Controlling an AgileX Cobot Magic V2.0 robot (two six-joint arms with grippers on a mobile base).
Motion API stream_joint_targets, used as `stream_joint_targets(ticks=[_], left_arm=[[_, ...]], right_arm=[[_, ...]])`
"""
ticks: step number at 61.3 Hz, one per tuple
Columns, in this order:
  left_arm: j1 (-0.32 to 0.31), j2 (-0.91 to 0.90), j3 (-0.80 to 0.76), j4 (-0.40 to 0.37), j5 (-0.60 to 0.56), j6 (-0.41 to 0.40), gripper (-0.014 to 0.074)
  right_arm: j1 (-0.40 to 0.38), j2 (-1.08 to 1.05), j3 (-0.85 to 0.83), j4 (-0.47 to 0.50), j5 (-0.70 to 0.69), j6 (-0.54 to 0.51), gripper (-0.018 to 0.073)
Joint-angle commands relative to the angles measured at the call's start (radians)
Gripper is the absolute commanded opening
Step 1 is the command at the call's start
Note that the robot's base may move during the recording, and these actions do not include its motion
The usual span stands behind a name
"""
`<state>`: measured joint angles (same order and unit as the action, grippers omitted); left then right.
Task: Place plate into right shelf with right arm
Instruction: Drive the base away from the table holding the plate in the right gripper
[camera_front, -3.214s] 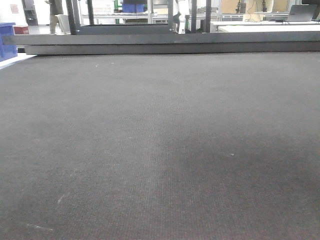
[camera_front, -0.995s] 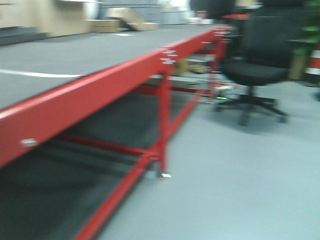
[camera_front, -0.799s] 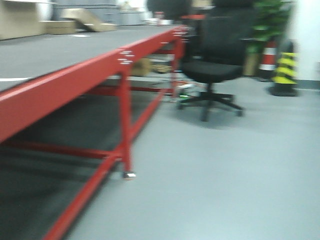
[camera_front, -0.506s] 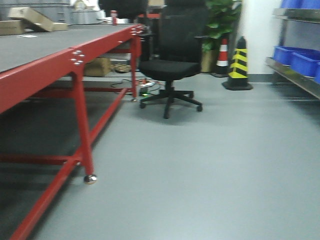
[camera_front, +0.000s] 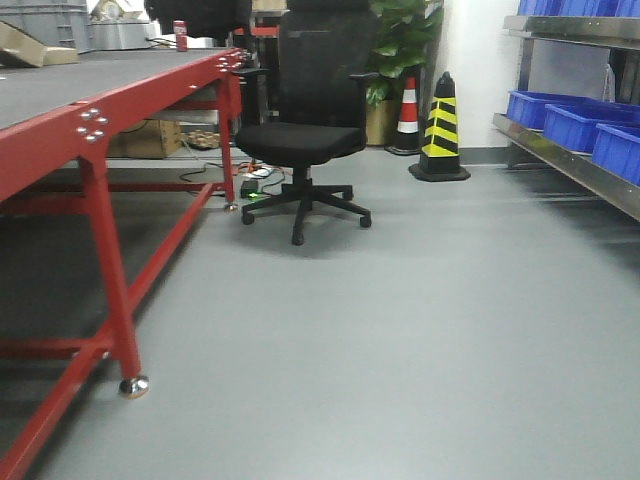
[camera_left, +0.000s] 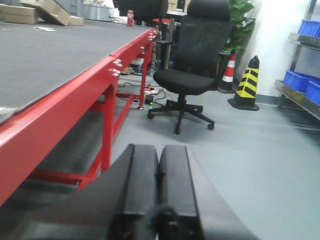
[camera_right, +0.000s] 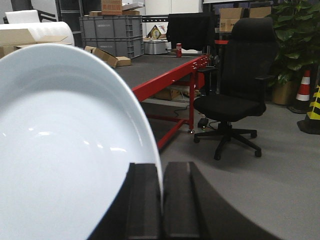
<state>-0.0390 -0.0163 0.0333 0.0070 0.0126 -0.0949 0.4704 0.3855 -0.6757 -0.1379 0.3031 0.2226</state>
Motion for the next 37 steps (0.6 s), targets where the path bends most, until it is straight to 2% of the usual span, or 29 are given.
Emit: stream_joint_targets(ticks=[1, 37], left_arm=[[-0.003, -0.011, 0.007, 0.0, -0.089, -0.006, -0.0047], [-0.003, -0.011, 0.007, 0.0, -0.089, -0.006, -0.0047]], right_arm=[[-0.001, 0.006, -0.032, -0.013, -0.105, -0.004, 0.0055], [-0.001, 0.006, -0.032, -0.013, -0.105, -0.004, 0.0055]])
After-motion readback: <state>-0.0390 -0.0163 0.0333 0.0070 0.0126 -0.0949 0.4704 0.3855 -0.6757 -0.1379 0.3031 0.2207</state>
